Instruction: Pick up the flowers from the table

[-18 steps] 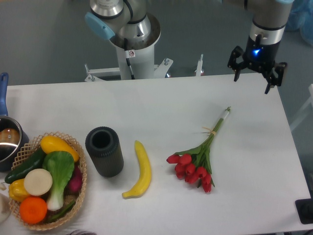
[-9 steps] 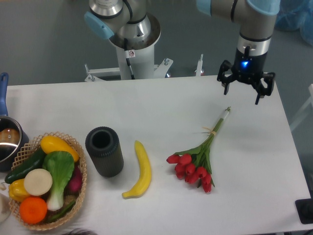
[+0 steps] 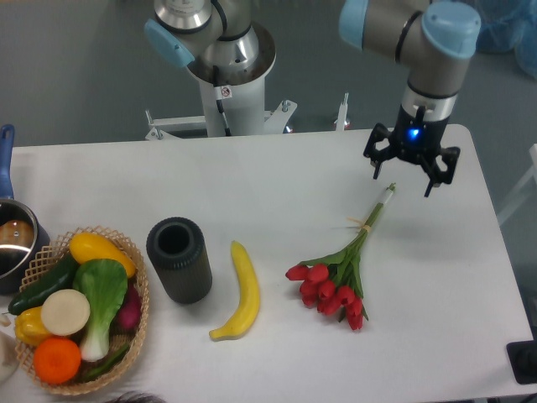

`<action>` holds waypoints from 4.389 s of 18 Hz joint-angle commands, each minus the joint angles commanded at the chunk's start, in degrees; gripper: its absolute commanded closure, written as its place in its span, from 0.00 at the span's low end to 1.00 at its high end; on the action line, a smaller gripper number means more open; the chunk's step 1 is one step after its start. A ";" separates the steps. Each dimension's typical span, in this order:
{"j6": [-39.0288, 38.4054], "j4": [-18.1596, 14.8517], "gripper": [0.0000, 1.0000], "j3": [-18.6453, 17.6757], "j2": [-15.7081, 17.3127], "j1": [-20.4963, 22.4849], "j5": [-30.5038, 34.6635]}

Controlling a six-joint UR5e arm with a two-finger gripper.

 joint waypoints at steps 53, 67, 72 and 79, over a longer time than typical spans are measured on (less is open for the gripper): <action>-2.80 4.04 0.76 1.85 -13.55 -5.45 -3.87; -7.38 3.95 0.79 2.90 -7.14 -4.67 -7.20; -12.12 4.04 0.79 7.38 -5.02 -1.68 -14.22; -13.18 4.04 0.79 9.94 -4.41 2.62 -25.56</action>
